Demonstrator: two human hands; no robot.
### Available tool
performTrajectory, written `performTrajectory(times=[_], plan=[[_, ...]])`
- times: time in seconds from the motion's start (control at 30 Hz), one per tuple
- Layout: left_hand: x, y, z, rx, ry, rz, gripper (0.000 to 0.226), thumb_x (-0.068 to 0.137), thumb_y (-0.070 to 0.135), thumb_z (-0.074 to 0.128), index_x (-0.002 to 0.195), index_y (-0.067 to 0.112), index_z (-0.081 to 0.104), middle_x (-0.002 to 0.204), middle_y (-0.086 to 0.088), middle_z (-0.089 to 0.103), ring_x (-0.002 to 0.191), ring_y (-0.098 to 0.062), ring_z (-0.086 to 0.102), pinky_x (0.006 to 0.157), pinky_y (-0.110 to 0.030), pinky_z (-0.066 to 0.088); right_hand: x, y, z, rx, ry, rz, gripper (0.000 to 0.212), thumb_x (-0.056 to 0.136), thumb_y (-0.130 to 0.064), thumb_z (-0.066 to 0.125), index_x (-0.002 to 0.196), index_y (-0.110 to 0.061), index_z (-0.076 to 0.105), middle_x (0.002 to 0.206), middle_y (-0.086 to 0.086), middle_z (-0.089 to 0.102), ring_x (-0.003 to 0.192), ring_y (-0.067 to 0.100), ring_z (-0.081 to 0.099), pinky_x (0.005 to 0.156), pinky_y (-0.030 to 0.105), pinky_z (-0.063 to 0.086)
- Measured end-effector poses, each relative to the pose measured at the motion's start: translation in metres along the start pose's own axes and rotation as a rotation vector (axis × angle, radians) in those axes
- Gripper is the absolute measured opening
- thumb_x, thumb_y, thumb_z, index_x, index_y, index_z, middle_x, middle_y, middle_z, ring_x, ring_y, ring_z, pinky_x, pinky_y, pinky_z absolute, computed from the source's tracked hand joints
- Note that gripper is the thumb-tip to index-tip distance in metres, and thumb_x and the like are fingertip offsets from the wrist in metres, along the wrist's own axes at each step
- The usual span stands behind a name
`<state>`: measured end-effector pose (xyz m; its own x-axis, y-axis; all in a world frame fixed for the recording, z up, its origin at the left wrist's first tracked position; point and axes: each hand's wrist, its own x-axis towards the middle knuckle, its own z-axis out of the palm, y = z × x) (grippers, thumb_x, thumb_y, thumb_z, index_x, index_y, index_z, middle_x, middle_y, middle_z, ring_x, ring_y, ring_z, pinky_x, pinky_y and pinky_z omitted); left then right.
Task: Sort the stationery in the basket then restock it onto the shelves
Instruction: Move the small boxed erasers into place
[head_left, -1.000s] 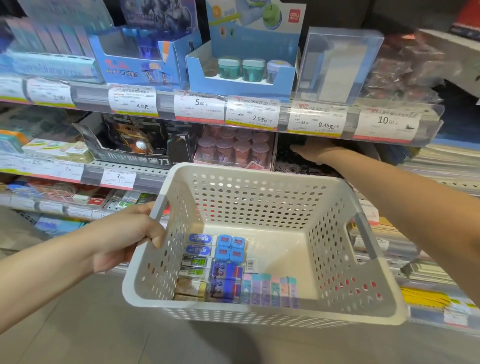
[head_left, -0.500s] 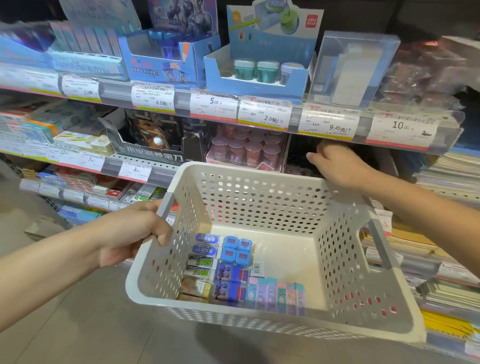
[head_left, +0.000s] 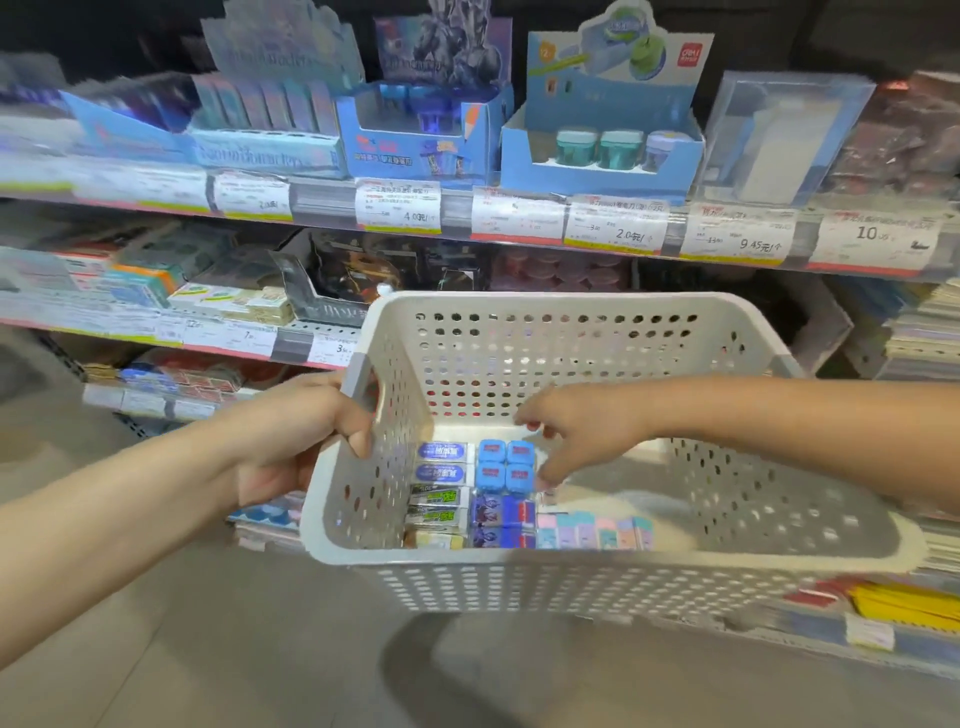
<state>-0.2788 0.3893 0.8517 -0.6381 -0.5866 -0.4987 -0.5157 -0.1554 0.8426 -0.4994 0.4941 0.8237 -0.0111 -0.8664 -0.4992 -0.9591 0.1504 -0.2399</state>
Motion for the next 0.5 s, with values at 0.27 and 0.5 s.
performTrajectory(times=[0.27,0.5], plan=[[-0.03,-0.006,-0.076,0.069,-0.075,0.068,0.056,0.047,-0.003,0.05,0.101,0.008,0.06,0.051,-0.008,0.059,0.045,-0.021,0.059,0.05,-0.026,0.052,0.057,-0.07,0.004,0.079,-0.011,0.17,0.039,0.098,-0.027,0.047,0.124,0.002,0.047,0.119,0.014,0.056,0.099,0.031,0.061,0.085,0.041,0.053],[-0.03,-0.005,-0.106,0.096,-0.082,0.073,0.053,0.045,-0.002,0.049,0.096,0.005,0.06,0.078,-0.022,0.063,0.066,-0.032,0.061,0.072,-0.039,0.05,0.073,-0.103,0.005,0.073,-0.026,0.187,0.02,0.096,-0.024,0.051,0.087,-0.006,0.051,0.082,0.006,0.053,0.076,0.022,0.047,0.065,0.03,0.038]])
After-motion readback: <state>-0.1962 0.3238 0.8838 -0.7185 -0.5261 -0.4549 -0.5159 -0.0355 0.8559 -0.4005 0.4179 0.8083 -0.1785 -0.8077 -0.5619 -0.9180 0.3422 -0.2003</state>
